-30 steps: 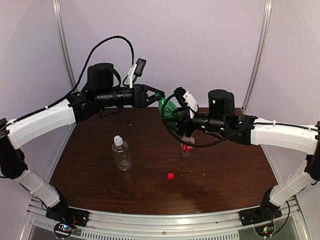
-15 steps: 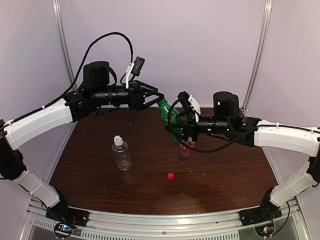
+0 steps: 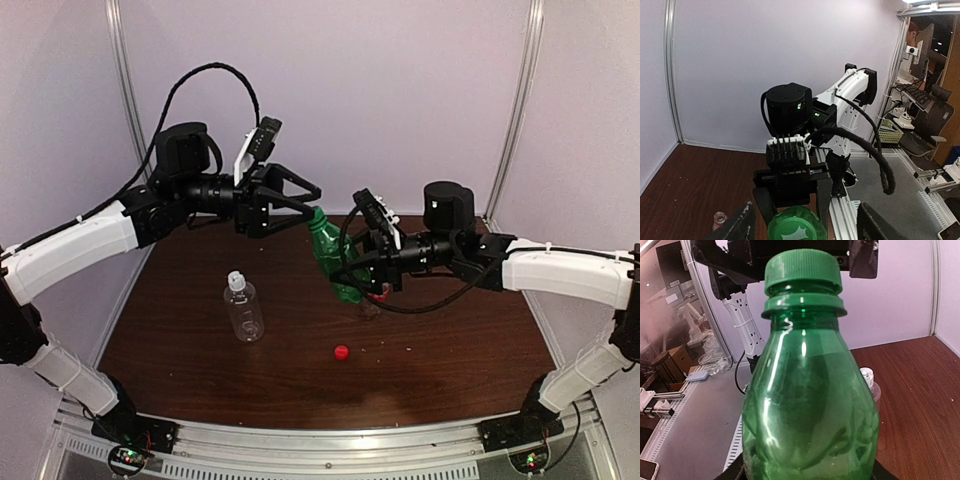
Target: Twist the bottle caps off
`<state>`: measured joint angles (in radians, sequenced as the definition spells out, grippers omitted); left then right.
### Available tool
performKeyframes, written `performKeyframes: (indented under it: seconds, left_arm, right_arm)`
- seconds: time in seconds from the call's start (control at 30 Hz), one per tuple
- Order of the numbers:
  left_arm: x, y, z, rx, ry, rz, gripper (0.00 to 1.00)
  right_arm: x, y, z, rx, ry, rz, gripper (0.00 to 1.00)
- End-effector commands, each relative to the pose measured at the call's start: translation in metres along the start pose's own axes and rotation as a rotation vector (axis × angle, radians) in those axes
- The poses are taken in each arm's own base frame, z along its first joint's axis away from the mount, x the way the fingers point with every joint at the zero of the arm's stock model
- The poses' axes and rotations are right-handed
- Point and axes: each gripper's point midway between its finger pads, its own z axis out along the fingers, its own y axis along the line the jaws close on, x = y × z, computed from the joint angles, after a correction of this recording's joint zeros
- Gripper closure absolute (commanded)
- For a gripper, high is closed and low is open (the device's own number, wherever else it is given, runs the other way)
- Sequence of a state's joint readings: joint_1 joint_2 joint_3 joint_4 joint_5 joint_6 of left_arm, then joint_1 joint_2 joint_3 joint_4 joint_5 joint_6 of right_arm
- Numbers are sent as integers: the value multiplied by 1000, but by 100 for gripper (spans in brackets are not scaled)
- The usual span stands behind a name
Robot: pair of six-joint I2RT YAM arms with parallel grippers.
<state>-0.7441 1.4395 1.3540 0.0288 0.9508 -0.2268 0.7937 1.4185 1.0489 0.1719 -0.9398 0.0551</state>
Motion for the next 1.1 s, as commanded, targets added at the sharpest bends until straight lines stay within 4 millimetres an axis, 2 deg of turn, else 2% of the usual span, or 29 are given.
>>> performKeyframes:
  seconds: [0.0, 0.27, 0.47, 0.7, 0.87, 1.0, 1.07]
  left_arm:
    - [-2, -9, 1, 84, -18, 45, 36]
    - [6, -4, 5, 89, -7, 19, 45]
    - [6, -2, 6, 95, -14, 13, 58]
    - [2, 3, 7, 65, -33, -9, 70]
    - [-9, 24, 8, -74, -64, -91, 79]
    - [-10, 59, 5, -327, -79, -181, 80]
    - [-4, 76, 0, -451, -91, -256, 80]
  right_arm:
    - [-23, 13, 0, -94, -50, -18, 44]
    - [-27, 14, 0, -109, -65, -15, 44]
    - [-27, 12, -1, -103, -68, -15, 44]
    - [-25, -3, -3, -17, -64, -8, 45]
    - [-21, -37, -8, 200, -52, -8, 46]
    - [-23, -61, -16, 369, -66, -9, 47]
    - [-24, -73, -19, 465, -74, -17, 47]
